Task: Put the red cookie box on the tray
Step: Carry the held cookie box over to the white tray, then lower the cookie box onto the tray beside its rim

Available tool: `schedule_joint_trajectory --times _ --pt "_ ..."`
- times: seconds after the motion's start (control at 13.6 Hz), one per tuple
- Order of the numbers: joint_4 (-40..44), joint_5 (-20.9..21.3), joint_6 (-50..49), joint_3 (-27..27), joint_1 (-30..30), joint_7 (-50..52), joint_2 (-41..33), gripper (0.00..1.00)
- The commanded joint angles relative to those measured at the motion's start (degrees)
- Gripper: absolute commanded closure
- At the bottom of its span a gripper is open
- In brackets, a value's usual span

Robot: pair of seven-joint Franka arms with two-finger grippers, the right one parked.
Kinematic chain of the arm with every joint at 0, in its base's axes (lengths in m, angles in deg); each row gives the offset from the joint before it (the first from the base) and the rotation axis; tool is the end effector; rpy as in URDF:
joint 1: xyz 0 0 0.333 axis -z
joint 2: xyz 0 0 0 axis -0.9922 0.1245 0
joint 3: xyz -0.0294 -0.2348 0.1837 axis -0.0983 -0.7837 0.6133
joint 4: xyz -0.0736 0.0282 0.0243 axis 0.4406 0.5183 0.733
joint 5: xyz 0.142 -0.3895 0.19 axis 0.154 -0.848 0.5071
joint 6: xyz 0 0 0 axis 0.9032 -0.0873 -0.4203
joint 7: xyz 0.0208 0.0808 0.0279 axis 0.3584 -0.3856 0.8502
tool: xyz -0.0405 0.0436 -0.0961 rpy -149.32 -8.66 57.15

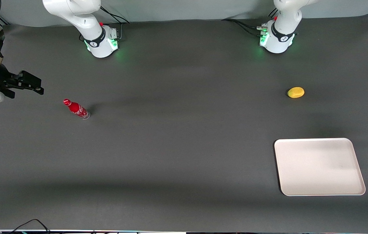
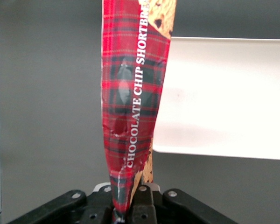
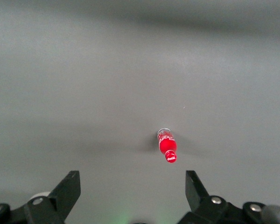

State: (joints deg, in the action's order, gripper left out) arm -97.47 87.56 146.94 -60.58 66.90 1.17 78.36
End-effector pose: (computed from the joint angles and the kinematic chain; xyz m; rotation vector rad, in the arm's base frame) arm 0.6970 0.2875 0.4050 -3.0583 -0.0890 -0.0685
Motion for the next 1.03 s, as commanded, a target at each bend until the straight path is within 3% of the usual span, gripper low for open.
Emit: schedule_joint_trajectory --times 0.0,0.37,0.95 --pt "-1.74 0.24 5.51 0.02 0.75 -0.81 3.95 1.00" --pt "-7.46 -0.28 21.34 -3.40 0.83 -0.72 9.93 1.00" --pt "-7.02 -4.86 24.34 -3.94 0.66 -0.46 14.77 1.00"
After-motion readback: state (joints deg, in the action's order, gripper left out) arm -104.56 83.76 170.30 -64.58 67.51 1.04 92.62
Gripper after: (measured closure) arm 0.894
